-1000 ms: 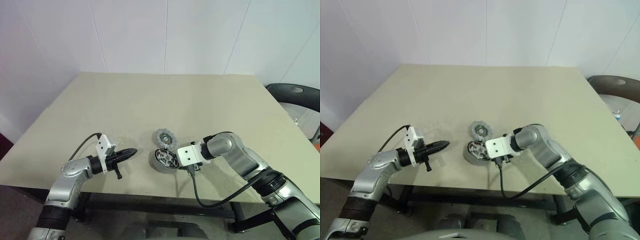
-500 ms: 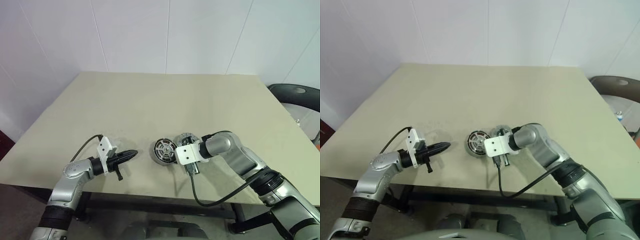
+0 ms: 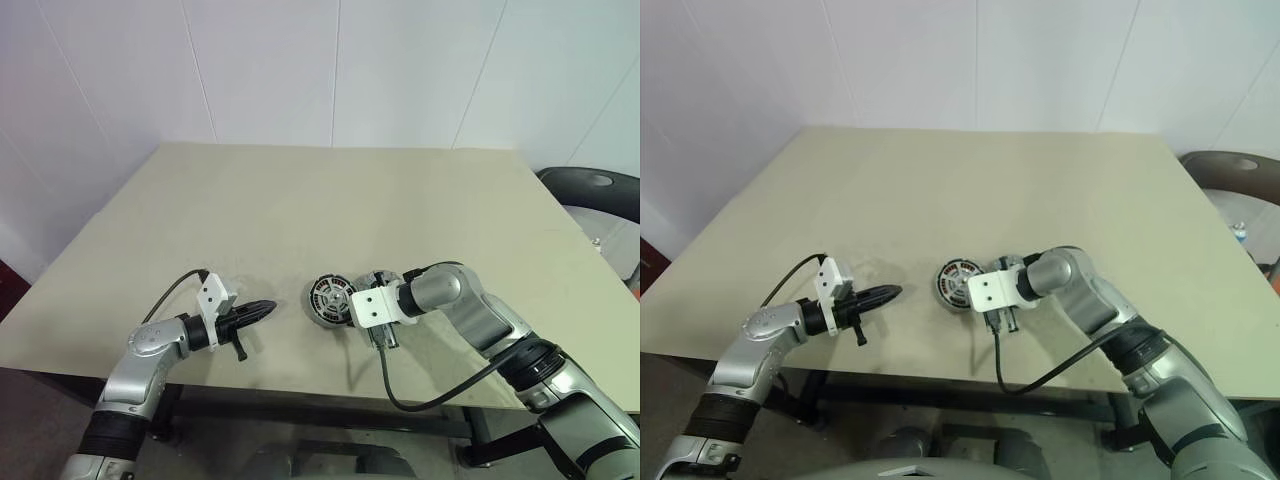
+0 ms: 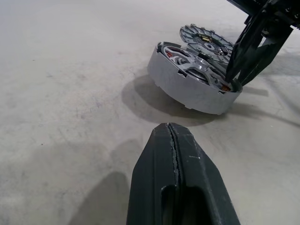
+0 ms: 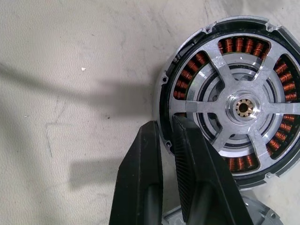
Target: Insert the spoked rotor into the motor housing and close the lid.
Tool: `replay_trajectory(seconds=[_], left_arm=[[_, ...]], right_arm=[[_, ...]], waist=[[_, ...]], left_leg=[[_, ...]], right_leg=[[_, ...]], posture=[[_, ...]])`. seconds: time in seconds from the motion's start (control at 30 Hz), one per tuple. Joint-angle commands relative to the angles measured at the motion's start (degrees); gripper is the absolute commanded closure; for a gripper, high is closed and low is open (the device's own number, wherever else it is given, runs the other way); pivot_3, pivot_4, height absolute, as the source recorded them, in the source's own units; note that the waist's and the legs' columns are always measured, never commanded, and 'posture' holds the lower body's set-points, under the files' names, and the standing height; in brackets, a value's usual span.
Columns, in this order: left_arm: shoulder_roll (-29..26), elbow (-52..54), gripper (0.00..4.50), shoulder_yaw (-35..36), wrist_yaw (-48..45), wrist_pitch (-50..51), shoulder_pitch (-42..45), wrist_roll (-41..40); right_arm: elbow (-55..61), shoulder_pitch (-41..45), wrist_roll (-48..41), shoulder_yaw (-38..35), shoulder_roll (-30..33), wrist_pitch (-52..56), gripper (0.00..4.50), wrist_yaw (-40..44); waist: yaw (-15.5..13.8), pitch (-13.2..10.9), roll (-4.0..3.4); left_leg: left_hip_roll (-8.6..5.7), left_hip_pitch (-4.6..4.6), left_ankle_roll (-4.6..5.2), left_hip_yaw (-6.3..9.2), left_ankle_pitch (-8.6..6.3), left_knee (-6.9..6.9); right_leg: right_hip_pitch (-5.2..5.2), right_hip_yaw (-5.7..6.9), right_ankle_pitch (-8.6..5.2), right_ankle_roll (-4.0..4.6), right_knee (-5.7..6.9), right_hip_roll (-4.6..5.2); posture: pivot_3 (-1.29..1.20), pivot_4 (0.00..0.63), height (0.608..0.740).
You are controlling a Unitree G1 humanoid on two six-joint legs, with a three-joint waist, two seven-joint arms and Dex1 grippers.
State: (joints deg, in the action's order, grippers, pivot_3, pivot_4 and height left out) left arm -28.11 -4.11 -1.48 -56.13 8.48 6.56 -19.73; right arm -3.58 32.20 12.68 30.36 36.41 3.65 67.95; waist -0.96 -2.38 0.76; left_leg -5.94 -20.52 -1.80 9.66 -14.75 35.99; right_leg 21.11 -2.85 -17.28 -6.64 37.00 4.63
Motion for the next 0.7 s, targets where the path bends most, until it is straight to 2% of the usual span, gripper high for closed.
replay_trajectory(seconds=[0.03, 0.17, 0.33, 0.47, 0.7], left_arm=[[-0.37, 2.08, 4.50, 0.07, -0.07, -0.24, 0.98, 0.01], [-0.68, 1.54, 4.50, 0.25, -0.52, -0.56, 1.11, 0.06], [-0.85, 0.90, 4.50, 0.34, -0.82, -0.92, 1.22, 0.23], [-0.48, 0.50, 4.50, 0.08, -0.77, -1.33, 1.06, 0.57], [-0.18, 0.11, 4.50, -0.10, -0.87, -1.67, 1.04, 0.81]], right_arm=[[-0.70, -0.32, 0.19, -0.37, 0.63, 1.76, 4.39, 1.39], [3.20, -0.35, -1.80, -0.97, 2.71, 4.75, 4.39, 5.41], [10.96, -1.89, -4.02, -0.59, 8.58, 10.20, 4.39, 13.13], [15.10, -2.70, -6.67, -0.98, 9.89, 13.48, 4.39, 15.71], [8.38, 0.03, -2.82, -1.58, 4.35, 10.29, 4.40, 7.60]], waist=[[-0.01, 0.00, -0.01], [-0.43, -0.04, -0.05], [-2.13, -0.07, -0.11], [-2.77, -0.05, -0.08], [-1.97, -0.01, -0.01]], left_leg=[[0.00, -0.01, 0.00, 0.00, 0.00, -0.01], [-0.02, -0.10, 0.00, 0.00, 0.00, -0.01], [-0.06, -0.53, 0.11, 0.07, -0.06, 0.01], [-0.08, -0.92, 0.20, 0.04, -0.11, 0.02], [0.02, -0.87, 0.26, -0.08, -0.16, -0.01]], right_leg=[[0.01, 0.00, 0.00, 0.00, 0.00, 0.00], [0.09, 0.00, 0.00, -0.01, -0.02, 0.02], [0.38, 0.09, 0.08, -0.19, -0.17, 0.05], [0.72, 0.08, 0.10, -0.21, -0.33, 0.06], [0.73, 0.04, 0.12, -0.18, -0.35, 0.01]], posture=[[0.00, 0.000, 0.740], [0.00, 0.000, 0.740], [0.00, 0.000, 0.740], [0.00, 0.000, 0.740], [0.00, 0.000, 0.740]])
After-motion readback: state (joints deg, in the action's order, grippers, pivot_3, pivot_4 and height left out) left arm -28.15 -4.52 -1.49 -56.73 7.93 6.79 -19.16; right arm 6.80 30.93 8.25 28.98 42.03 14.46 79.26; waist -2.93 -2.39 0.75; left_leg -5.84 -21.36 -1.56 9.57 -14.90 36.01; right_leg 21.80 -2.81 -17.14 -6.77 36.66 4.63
